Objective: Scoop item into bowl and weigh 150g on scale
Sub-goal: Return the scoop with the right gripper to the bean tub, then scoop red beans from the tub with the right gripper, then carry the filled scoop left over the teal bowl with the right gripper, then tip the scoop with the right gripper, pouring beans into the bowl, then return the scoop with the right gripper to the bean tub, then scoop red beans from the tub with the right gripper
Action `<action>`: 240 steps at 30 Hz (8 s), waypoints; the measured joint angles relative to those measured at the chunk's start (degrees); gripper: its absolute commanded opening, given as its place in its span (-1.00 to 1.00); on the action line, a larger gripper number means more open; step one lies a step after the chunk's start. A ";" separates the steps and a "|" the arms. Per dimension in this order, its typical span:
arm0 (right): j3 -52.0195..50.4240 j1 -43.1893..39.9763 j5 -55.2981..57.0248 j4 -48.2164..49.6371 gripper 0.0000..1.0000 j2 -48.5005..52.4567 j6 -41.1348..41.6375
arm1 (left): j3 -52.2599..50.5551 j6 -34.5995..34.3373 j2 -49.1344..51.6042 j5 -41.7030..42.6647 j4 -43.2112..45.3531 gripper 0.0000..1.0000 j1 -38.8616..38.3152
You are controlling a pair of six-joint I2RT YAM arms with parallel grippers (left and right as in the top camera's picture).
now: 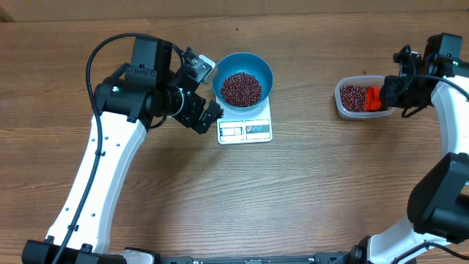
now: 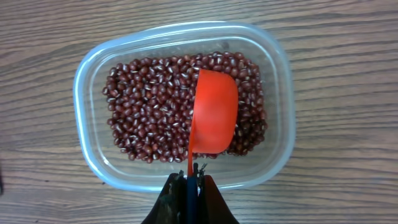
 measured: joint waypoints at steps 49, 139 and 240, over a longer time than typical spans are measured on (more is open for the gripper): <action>-1.01 -15.98 -34.64 -4.92 -0.93 1.73 -1.25 | 0.00 0.00 0.00 0.00 0.00 0.99 0.00; 13.55 45.75 17.18 6.91 -0.93 1.81 1.75 | 0.00 0.00 0.00 0.00 0.02 0.99 0.00; 1.90 1.60 -12.79 -3.23 -0.93 3.10 3.08 | 0.00 0.00 0.00 0.00 0.02 0.99 0.00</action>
